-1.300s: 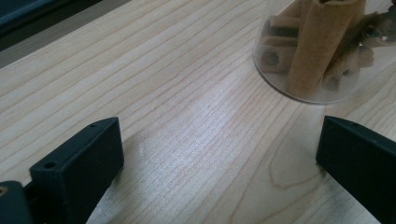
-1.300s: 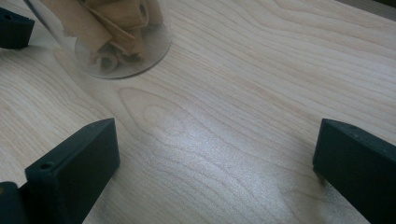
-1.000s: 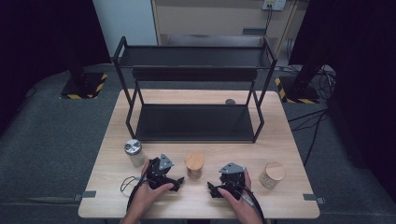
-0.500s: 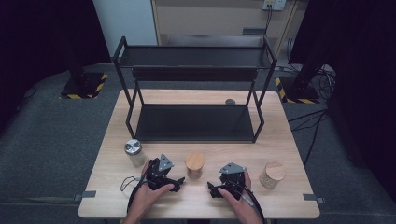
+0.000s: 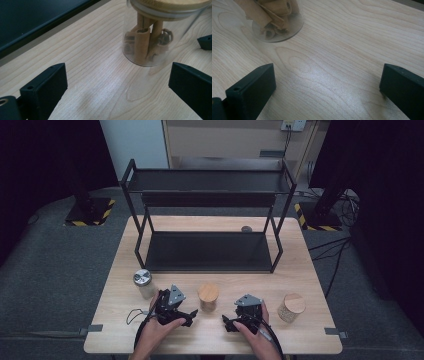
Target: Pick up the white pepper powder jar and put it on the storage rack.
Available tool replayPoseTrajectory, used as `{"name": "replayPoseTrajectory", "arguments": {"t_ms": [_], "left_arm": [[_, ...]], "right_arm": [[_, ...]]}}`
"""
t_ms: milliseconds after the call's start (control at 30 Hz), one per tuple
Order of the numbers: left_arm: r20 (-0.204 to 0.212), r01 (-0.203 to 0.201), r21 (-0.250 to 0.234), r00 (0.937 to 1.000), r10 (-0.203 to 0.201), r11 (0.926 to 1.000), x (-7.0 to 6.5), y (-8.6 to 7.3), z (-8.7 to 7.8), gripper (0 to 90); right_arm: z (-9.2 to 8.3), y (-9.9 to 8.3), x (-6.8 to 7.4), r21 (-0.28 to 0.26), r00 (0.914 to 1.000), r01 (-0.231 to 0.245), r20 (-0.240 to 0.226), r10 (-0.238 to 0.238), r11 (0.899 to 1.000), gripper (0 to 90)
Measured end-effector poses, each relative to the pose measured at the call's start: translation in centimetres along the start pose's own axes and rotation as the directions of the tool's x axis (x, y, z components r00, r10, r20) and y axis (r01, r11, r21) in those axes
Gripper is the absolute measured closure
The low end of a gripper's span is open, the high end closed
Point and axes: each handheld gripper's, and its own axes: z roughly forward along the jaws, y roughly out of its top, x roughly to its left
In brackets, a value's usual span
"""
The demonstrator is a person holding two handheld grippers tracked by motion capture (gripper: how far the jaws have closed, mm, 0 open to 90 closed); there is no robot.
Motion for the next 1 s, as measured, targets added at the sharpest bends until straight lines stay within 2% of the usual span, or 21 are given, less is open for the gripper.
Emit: {"name": "replayPoseTrajectory", "arguments": {"t_ms": [600,1000], "left_arm": [[-0.006,-0.024,-0.037,0.9997,0.024,0.999,-0.5,1.5,-2.3,0.9],[-0.016,-0.027,-0.068,0.9995,0.026,0.9973,-0.2,2.6,-4.0,0.9]], "right_arm": [[0.0,0.0,0.0,0.0,1.0,0.0,0.0,0.0,1.0,0.4],[0.0,0.0,0.0,0.0,1.0,0.0,0.0,0.0,1.0,0.4]]}}
